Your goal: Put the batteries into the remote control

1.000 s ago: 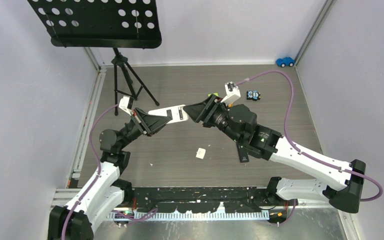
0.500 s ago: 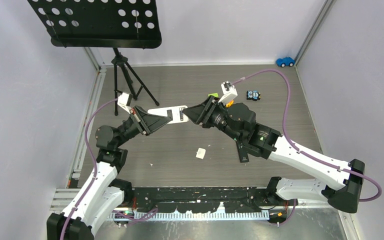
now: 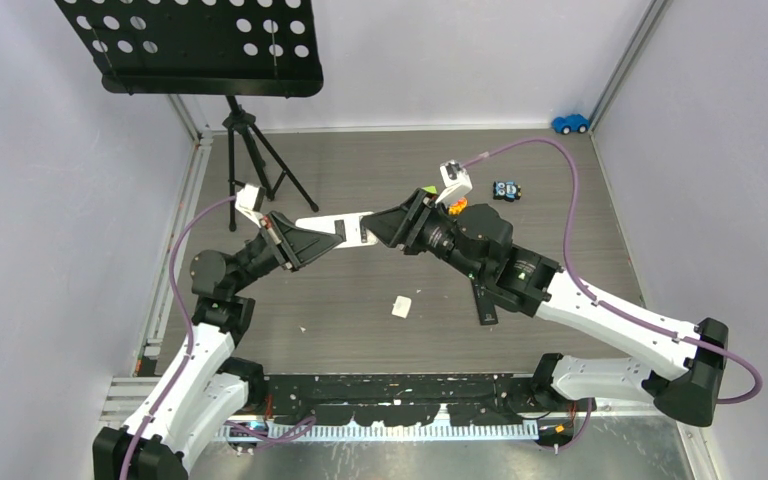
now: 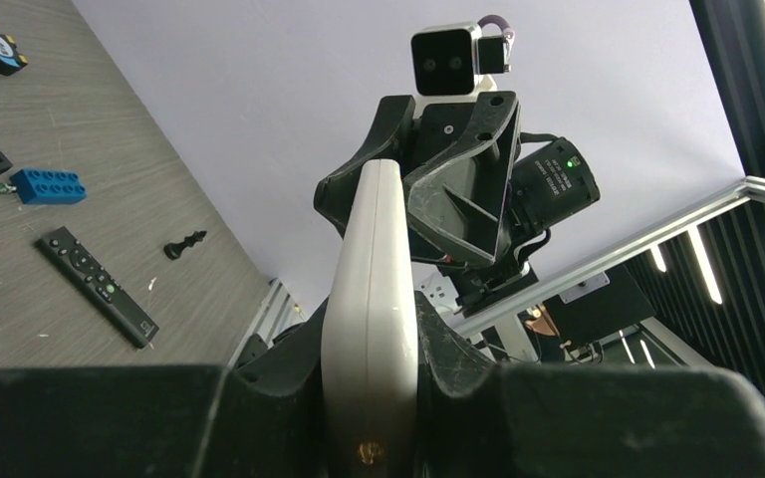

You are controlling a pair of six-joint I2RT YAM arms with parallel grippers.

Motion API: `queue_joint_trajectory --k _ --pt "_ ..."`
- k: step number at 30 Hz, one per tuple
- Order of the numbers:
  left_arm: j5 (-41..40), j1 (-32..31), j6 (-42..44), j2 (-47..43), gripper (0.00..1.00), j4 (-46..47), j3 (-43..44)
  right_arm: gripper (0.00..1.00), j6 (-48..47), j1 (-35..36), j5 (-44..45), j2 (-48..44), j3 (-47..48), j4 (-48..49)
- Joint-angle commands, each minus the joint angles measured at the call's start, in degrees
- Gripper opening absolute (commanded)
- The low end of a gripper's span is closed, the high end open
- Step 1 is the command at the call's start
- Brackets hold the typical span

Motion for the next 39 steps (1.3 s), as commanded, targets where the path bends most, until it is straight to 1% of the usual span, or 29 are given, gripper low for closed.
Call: queue_joint_trajectory --k 1,8,12,15,17,18,21,22,23,24,26,28,32,36,39 --pt "2.0 -0.2 0.7 -1.2 0.00 3.0 2.5 0.45 0.3 -0.3 -1.5 -0.2 -1.5 4.7" --pt "1.9 -0.2 0.6 -1.7 0.00 2.6 2.5 0.34 0.1 -0.6 -3.1 -0.5 -2.5 5.7" --pt "2.0 -0.2 0.7 -1.7 0.00 2.6 2.5 0.21 -0.8 -0.7 -3.9 -0.2 -2.7 4.2" --pt "2.0 -0.2 0.9 -1.7 0.00 2.6 2.5 0.16 -1.6 -0.9 -3.6 -0.1 -2.7 2.2" --pt "2.1 -0.2 1.2 -1.5 0.00 2.4 2.6 0.18 -2.2 -1.2 -3.7 -0.2 -2.6 1.0" --pt "2.0 -0.2 1.6 -1.4 0.00 2.2 2.6 0.23 -2.2 -1.3 -3.8 -0.4 -2.5 0.5" --pt "1.9 -0.2 3.6 -1.2 0.00 -0.1 2.7 0.46 -2.8 -2.3 -3.9 -1.7 -2.3 -0.9" --pt "1.8 -0.2 4.2 -1.1 0.00 -0.9 2.6 0.56 -3.0 -2.7 -3.9 -2.4 -2.4 -2.0" --pt "1.7 -0.2 5.1 -0.9 0.00 -1.7 2.6 0.61 -3.3 -3.3 -4.1 -3.2 -2.5 -2.3" --pt "1.6 -0.2 6.0 -0.8 0.00 -2.5 2.6 0.63 -3.5 -4.3 -4.4 -4.4 -2.7 -2.6" --pt "1.2 -0.2 8.0 -0.3 0.00 -3.9 2.6 0.64 -3.7 -5.9 -4.2 -6.2 -3.0 -4.1" --pt "0.8 -0.2 10.3 0.1 0.00 -6.1 2.7 0.65 -3.9 -8.5 -3.2 -7.5 -2.9 -7.6" --pt "-1.5 -0.2 17.9 0.4 0.00 -13.6 2.8 0.65 -4.8 -12.6 3.1 -7.6 -2.3 -17.6" --pt "-3.1 -0.2 22.9 0.2 0.00 -18.8 2.4 0.60 -5.5 -16.0 11.4 -3.5 -2.0 -27.0" --pt "-3.6 -0.2 25.7 0.2 0.00 -21.7 2.2 0.56 -6.6 -19.6 13.0 1.3 -2.5 -29.6"
